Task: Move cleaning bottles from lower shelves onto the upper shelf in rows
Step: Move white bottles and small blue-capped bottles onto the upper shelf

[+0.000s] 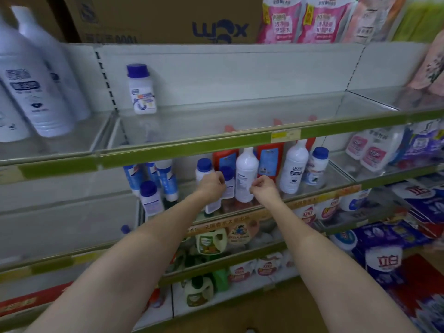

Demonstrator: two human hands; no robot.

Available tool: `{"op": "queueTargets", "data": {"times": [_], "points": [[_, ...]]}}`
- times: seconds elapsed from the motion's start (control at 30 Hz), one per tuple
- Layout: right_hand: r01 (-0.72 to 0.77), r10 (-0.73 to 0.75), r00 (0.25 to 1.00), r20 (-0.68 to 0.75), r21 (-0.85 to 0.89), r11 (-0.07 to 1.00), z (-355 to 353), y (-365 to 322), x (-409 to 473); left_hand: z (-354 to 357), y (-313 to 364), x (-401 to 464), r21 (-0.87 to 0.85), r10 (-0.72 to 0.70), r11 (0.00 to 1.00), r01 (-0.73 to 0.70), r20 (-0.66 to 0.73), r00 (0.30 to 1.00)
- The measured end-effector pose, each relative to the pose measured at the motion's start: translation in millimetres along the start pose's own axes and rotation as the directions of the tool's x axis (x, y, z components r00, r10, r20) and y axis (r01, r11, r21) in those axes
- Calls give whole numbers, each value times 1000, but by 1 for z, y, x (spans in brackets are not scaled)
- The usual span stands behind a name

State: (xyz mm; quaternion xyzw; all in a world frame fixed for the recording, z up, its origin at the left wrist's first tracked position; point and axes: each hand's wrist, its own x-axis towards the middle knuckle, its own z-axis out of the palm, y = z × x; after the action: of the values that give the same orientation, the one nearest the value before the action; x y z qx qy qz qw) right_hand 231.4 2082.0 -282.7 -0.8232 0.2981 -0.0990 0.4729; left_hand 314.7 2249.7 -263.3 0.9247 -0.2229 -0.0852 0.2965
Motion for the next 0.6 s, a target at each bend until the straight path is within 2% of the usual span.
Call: {"op": "queueTargets", "data": {"times": [0.1,0.2,0.3,0.37,0.6], "points": [[-15,15,1000,-5,14,1000,-17,22,34,28,17,27,30,45,999,-45,-6,999],[35,-35,998,48,11,999,-25,43,65,50,26,48,-4,39,999,-39,-52,998],[57,-56,984,170,-2,998,-26,55,86,64,33,60,-133,-46,991,32,-103,994],[86,-82,972,219,-6,996,-23,58,96,69,36,65,-201,-121,974,101,-89,989],[232,-193,915,354,-71,970,-6,60,115,72,52,73,-328,-269,916,230,-80,960]]}}
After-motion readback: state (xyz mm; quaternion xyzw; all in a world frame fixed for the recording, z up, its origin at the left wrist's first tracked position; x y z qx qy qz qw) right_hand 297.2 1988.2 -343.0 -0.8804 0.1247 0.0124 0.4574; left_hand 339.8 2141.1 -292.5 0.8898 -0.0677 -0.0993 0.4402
